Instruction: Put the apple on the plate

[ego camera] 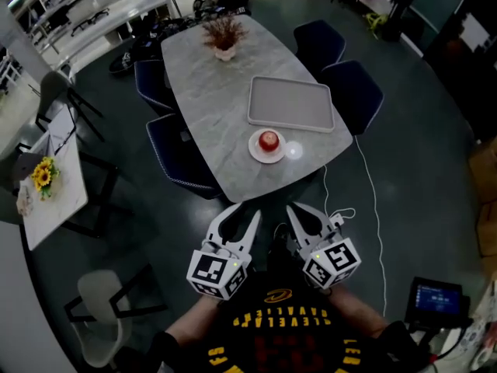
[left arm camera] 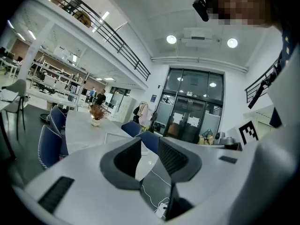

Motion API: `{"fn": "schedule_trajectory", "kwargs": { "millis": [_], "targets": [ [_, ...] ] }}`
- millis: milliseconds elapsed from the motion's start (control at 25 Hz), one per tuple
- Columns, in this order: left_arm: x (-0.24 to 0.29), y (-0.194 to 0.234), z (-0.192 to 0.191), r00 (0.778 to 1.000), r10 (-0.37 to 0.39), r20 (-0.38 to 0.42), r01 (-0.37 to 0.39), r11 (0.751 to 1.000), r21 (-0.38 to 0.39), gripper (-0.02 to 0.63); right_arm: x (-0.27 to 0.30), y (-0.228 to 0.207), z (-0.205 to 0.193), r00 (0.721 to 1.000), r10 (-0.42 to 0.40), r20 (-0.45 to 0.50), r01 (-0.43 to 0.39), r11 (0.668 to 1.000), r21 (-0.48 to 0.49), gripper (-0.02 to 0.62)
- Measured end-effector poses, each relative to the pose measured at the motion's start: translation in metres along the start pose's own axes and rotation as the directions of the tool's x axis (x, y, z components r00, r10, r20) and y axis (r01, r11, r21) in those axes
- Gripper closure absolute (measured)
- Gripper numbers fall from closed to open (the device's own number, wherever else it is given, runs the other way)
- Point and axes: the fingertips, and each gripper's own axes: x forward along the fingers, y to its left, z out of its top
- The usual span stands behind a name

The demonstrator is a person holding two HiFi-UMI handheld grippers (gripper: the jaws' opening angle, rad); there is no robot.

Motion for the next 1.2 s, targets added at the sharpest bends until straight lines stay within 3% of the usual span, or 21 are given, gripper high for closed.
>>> {"fn": "schedule_trajectory", "kwargs": {
  "millis": [280, 520, 680, 1000, 1200],
  "targets": [
    [0.065, 0.021, 0.001, 0.996, 0.076, -0.036, -0.078, 0.996, -0.035, 0.488, 0.039, -0.065, 0.003, 0.998, 0.053, -0.043, -0.051, 0.998, 0.037, 0.589],
    [0.113, 0.038, -0.013, 0.984, 0.145, -0.099, -0.151, 0.987, -0.059, 0.488, 0.067, -0.119, -0.013, 0.987, 0.089, -0.133, -0.082, 0.995, 0.057, 0.587],
    [0.134, 0.053, -0.021, 0.970, 0.204, -0.129, -0.214, 0.974, -0.071, 0.488, 0.084, -0.153, -0.021, 0.977, 0.111, -0.182, -0.098, 0.992, 0.078, 0.500],
    [0.168, 0.093, -0.049, 0.935, 0.292, -0.203, -0.318, 0.942, -0.110, 0.488, 0.117, -0.214, -0.035, 0.962, 0.099, -0.255, -0.085, 0.994, 0.064, 0.502],
    [0.180, 0.121, -0.081, 0.903, 0.325, -0.281, -0.366, 0.924, -0.108, 0.488, 0.137, -0.243, -0.069, 0.940, 0.080, -0.332, -0.052, 0.994, 0.092, 0.502]
  ]
}}
